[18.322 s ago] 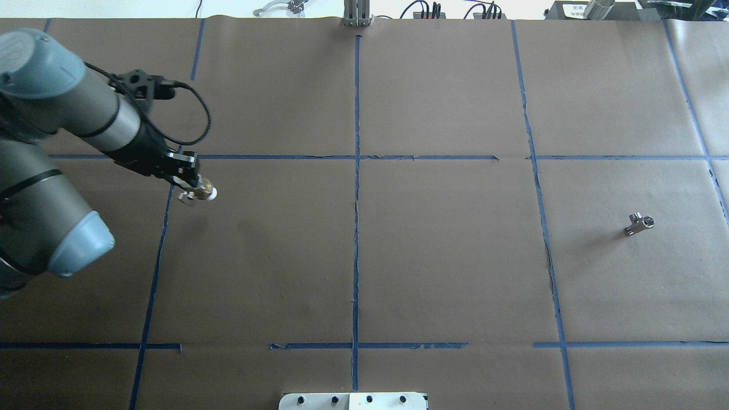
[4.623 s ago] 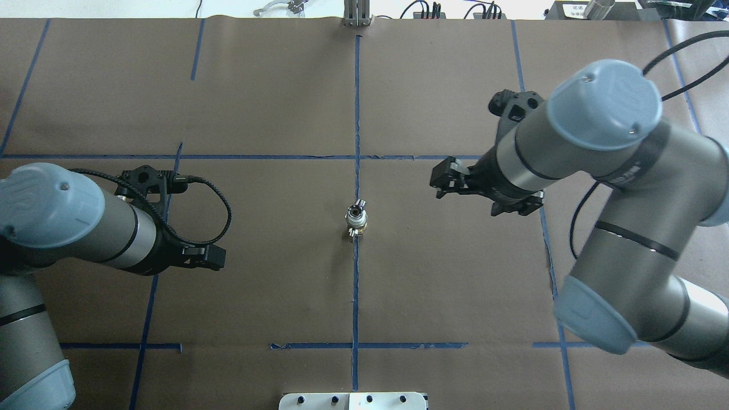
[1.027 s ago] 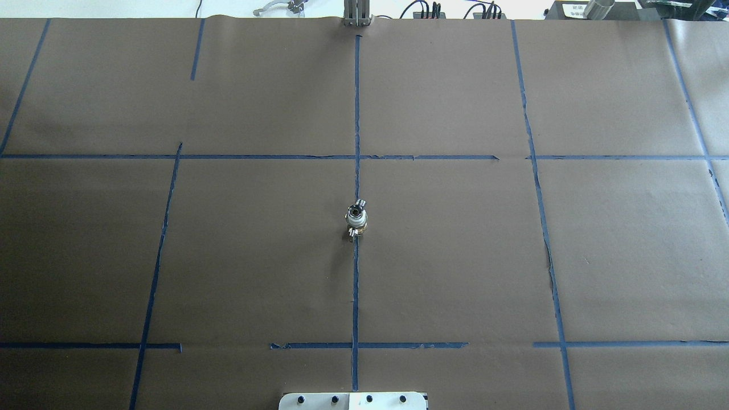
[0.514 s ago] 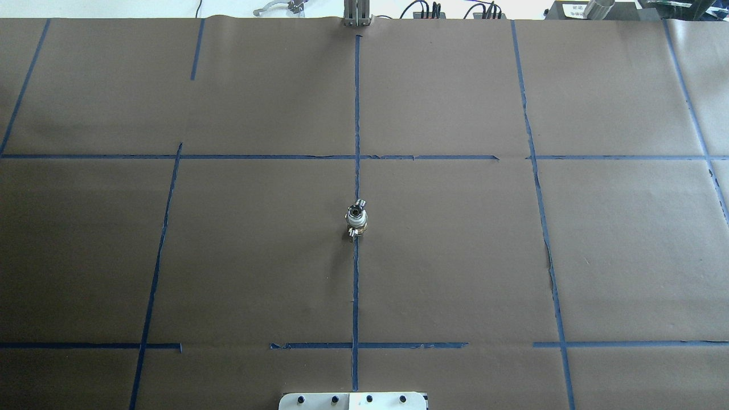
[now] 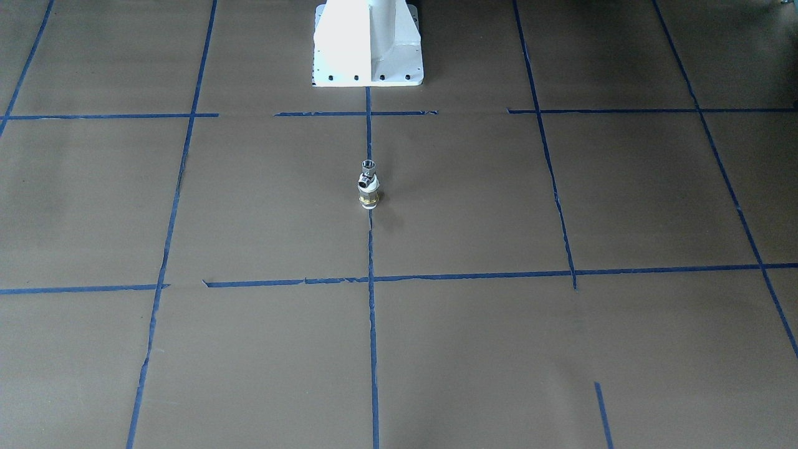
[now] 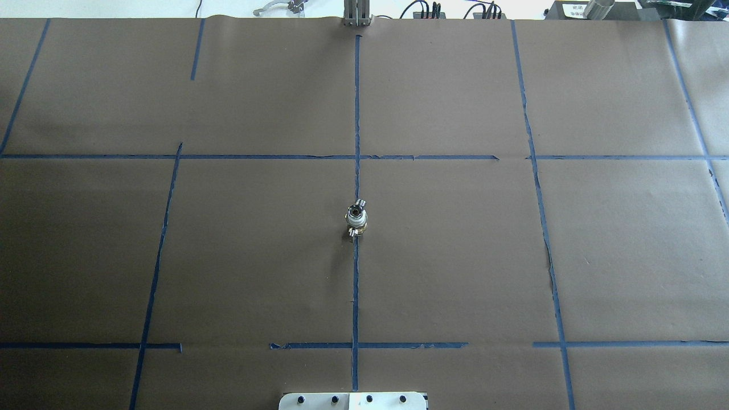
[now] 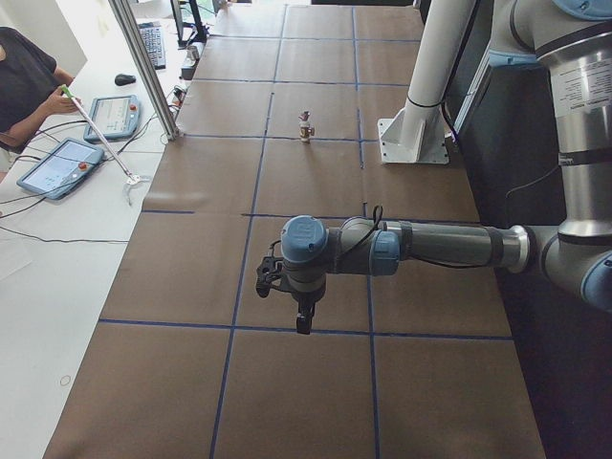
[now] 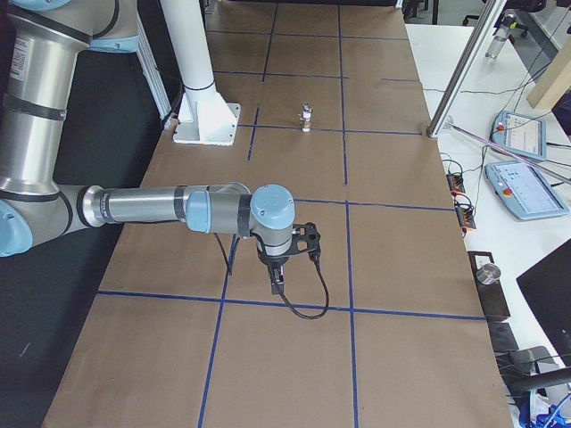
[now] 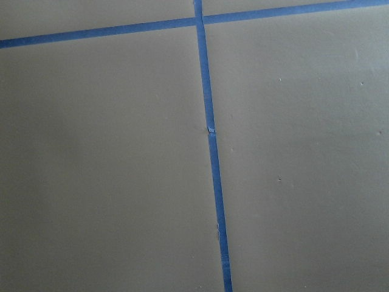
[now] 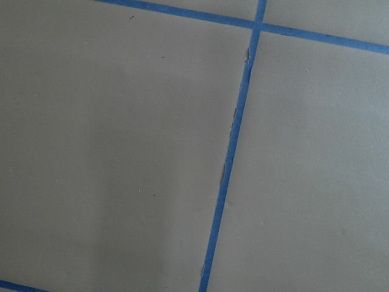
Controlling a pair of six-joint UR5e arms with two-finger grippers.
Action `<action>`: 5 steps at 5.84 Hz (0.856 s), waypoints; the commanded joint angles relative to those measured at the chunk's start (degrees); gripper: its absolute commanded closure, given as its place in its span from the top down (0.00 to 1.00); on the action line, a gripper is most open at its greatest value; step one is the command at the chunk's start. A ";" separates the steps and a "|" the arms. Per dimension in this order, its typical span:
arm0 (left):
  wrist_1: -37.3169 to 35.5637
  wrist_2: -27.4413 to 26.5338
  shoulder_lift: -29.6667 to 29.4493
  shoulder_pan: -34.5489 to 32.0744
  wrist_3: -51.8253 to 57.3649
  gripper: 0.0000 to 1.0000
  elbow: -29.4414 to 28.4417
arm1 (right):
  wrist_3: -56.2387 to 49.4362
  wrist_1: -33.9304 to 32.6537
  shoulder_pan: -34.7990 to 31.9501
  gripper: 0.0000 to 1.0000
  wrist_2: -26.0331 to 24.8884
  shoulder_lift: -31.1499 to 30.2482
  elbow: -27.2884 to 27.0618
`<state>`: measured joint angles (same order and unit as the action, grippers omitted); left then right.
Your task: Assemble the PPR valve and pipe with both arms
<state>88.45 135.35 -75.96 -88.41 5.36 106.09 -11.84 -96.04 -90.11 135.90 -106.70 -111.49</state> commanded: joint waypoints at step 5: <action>0.32 -0.09 0.72 -0.01 -0.09 1.00 0.44 | 2.88 0.15 0.37 1.00 -0.63 0.36 -0.04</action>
<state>88.83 135.31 -75.35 -88.41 5.34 106.57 -9.32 -95.96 -89.79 135.24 -106.40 -111.50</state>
